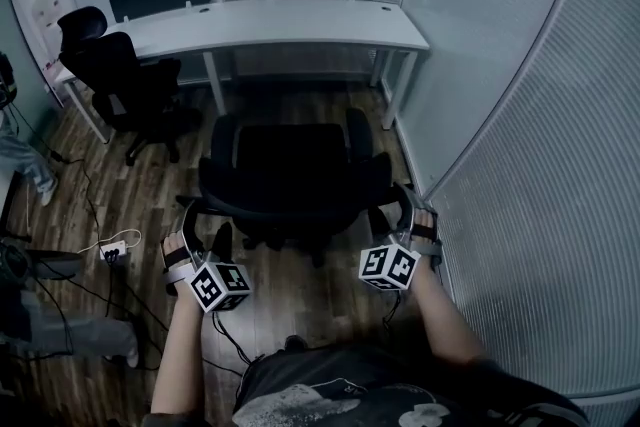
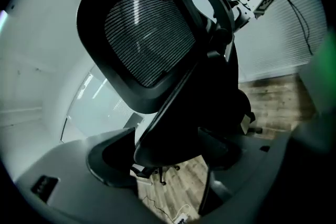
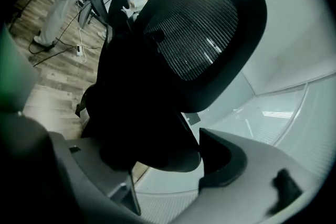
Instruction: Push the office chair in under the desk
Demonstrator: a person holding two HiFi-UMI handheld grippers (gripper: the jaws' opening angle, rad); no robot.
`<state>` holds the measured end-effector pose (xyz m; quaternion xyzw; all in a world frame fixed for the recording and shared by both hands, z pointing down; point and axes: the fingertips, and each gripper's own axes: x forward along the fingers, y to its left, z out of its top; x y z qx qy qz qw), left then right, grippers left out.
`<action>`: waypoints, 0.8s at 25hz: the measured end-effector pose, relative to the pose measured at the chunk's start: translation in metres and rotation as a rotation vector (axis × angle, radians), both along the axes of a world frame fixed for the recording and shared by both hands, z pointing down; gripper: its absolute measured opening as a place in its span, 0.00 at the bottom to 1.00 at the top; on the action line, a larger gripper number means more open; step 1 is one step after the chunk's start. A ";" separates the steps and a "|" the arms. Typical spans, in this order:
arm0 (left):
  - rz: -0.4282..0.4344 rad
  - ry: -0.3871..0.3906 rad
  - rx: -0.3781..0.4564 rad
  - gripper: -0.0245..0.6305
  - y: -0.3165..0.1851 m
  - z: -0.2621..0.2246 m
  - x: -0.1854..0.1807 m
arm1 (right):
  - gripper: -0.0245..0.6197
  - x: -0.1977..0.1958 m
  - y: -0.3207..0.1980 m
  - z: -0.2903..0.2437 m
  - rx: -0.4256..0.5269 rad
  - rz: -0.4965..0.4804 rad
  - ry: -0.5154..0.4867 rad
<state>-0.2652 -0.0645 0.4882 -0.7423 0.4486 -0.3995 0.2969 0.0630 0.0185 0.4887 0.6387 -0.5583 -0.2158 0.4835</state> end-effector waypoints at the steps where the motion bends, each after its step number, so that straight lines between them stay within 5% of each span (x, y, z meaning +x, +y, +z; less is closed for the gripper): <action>1: 0.011 -0.019 0.002 0.58 -0.003 0.002 0.002 | 0.52 0.001 -0.001 0.000 -0.002 0.002 0.009; 20: 0.112 -0.081 0.017 0.46 -0.043 0.000 0.016 | 0.48 -0.001 -0.031 -0.006 0.038 0.003 0.036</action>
